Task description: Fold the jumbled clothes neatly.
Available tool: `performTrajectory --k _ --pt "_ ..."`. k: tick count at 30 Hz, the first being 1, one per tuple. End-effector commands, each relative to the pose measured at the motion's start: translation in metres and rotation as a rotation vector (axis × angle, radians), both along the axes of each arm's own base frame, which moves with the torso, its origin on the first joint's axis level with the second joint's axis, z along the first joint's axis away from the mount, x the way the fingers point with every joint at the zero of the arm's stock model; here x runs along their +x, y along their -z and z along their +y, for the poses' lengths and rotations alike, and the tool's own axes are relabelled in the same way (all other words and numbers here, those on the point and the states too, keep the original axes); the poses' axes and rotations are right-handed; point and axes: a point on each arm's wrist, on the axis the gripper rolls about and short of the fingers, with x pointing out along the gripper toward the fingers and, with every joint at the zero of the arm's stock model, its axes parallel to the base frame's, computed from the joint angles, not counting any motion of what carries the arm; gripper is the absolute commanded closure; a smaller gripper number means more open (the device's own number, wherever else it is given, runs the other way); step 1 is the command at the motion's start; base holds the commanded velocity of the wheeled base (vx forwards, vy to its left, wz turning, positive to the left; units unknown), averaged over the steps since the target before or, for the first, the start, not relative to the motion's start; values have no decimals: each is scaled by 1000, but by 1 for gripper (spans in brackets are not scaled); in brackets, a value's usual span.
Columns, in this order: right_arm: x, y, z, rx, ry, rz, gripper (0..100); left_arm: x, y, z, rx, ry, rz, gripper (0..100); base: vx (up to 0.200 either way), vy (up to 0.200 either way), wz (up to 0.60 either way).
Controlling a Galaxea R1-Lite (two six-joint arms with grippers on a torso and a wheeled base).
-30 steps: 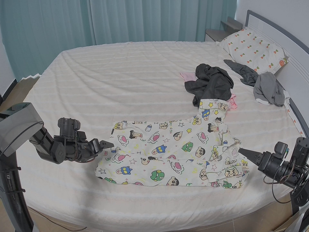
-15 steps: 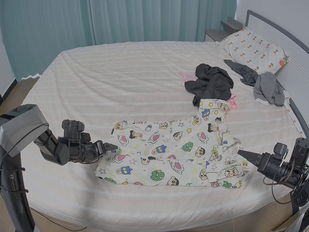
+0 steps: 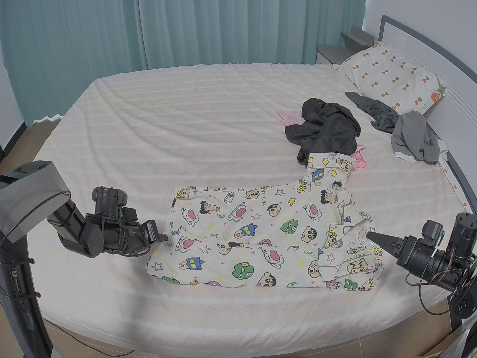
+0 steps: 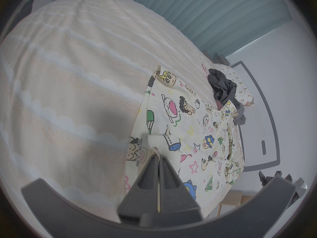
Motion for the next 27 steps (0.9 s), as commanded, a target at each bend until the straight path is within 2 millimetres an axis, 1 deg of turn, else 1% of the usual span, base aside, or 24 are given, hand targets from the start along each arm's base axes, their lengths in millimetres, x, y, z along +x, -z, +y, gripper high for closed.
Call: performTrajectory --k 1,6,9,17,23,27 --pt "-4 3 -1 -3 0 17 0 -7 -10 1 14 12 -20 100 0 0 0" --pt "-4 3 -1 -3 0 17 0 -16 -15 3 37 21 35 100 0 0 0" --pt "-3 3 -1 -3 0 19 0 -20 -14 6 71 45 68 100 0 0 0" --pt "-4 3 0 -3 -3 17 0 -22 -12 8 116 37 98 100 0 0 0" --pt "-4 3 0 -3 -3 17 0 -23 -17 9 117 36 108 100 0 0 0" --pt "-4 3 0 -3 -3 22 0 -27 -19 9 135 53 165 100 0 0 0"
